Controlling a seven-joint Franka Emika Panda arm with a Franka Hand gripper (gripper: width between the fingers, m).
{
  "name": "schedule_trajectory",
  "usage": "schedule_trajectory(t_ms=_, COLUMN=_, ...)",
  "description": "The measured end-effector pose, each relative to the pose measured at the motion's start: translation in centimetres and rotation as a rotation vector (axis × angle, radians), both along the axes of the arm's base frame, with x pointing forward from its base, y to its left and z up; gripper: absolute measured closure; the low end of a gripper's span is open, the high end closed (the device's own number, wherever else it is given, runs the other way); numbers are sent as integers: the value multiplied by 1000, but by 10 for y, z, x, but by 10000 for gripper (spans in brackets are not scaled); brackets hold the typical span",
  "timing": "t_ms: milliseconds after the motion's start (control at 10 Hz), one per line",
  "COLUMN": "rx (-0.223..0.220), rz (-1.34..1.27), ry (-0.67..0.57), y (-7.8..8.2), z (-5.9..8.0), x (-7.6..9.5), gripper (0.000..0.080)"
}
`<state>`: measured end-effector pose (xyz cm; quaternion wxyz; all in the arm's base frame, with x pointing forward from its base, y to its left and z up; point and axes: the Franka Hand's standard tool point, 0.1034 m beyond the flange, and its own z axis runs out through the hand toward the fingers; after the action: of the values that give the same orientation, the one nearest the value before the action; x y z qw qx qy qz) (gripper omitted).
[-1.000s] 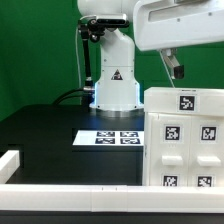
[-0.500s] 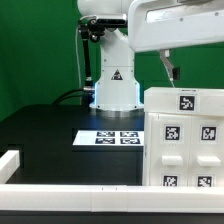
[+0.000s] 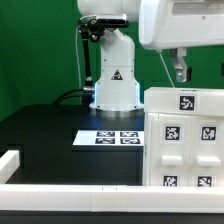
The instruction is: Assemble cabinet
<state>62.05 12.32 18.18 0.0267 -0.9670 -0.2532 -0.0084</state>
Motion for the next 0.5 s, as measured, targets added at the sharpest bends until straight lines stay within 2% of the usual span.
schedule_trajectory(t_ms=200, rx=-4, rz=140, ry=-8, y=-2, z=0, x=0, gripper=151)
schedule_trajectory(t_ms=300, rx=-41, rz=355, ry=-22, y=-7, z=-1, x=2, gripper=151)
schedule_trajectory(t_ms=500, rx=-56, rz=524, ry=-22, y=-10, z=-3, x=2, gripper=151)
